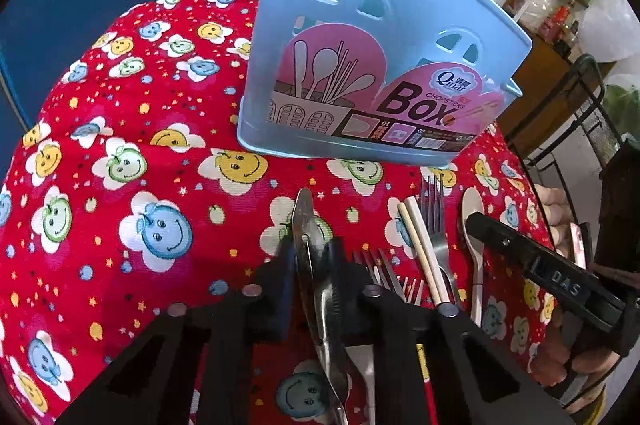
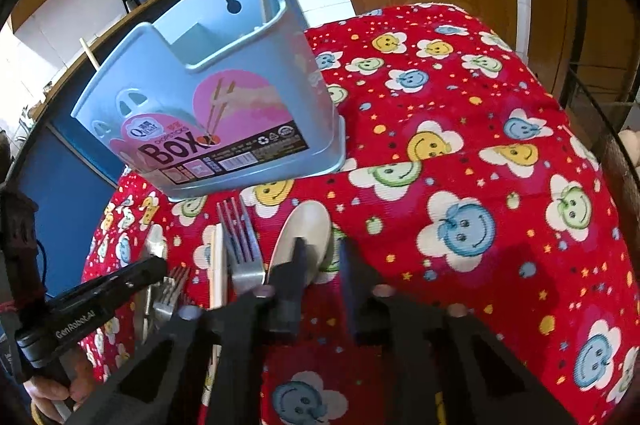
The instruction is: Organize utensils
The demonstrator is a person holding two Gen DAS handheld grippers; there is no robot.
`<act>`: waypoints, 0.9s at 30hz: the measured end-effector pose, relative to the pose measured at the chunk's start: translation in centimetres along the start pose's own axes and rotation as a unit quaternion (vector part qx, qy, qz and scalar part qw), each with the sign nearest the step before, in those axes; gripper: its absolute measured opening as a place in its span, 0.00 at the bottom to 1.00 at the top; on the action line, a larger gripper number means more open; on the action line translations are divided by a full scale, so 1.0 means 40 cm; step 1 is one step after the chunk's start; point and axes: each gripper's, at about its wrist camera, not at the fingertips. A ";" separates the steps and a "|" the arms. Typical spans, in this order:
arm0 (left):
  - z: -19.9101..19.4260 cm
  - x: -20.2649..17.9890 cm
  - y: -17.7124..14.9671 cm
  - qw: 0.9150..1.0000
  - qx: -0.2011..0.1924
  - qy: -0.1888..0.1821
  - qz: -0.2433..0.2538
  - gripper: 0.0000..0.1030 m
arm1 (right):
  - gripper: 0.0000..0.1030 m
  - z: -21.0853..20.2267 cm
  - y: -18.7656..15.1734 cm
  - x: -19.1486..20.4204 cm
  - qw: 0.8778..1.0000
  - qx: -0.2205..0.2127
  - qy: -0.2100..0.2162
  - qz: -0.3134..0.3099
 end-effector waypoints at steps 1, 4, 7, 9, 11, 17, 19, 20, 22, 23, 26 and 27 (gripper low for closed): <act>-0.001 0.005 -0.002 1.000 0.001 -0.001 -0.003 0.08 | 0.09 -0.002 0.000 -0.002 1.000 0.000 0.002 0.000; -0.004 0.023 -0.008 1.000 0.001 0.003 -0.012 0.06 | 0.07 -0.009 0.000 -0.001 1.000 0.001 0.003 -0.008; -0.005 0.048 -0.010 1.000 0.007 0.001 -0.022 0.06 | 0.08 -0.008 0.002 0.001 1.000 0.010 0.003 -0.017; 0.000 0.062 -0.005 0.999 0.019 -0.010 -0.028 0.06 | 0.11 -0.001 0.006 0.000 1.000 0.021 0.008 -0.018; 0.007 0.070 0.006 0.999 0.034 -0.019 -0.030 0.06 | 0.12 0.003 0.011 0.000 0.999 0.029 0.013 -0.018; 0.023 0.058 0.032 0.998 0.055 -0.019 0.005 0.06 | 0.21 0.017 0.022 -0.009 0.998 0.050 0.042 -0.014; 0.028 0.054 0.039 0.998 0.061 -0.019 0.015 0.06 | 0.29 0.020 0.027 -0.012 0.997 0.058 0.056 -0.013; 0.031 0.054 0.043 0.998 0.064 -0.021 0.015 0.06 | 0.35 0.022 0.029 -0.011 0.996 0.063 0.065 -0.014; 0.036 0.059 0.049 0.997 0.069 -0.028 0.011 0.06 | 0.39 0.028 0.034 -0.005 0.995 0.071 0.073 -0.022; 0.041 0.059 0.054 0.997 0.071 -0.032 0.008 0.06 | 0.39 0.030 0.035 -0.002 0.995 0.073 0.071 -0.024; 0.043 0.068 0.057 0.997 0.070 -0.038 0.009 0.06 | 0.25 0.033 0.038 0.003 0.995 0.075 0.061 -0.029; 0.043 0.068 0.058 0.997 0.069 -0.038 0.010 0.06 | 0.18 0.033 0.037 0.002 0.995 0.073 0.053 -0.030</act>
Point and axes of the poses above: each gripper's, at about its wrist camera, not at the fingertips, and z roughly the way its jaws point, x to its left, y to its top, and after that the axes turned 11 degrees about y, right-handed
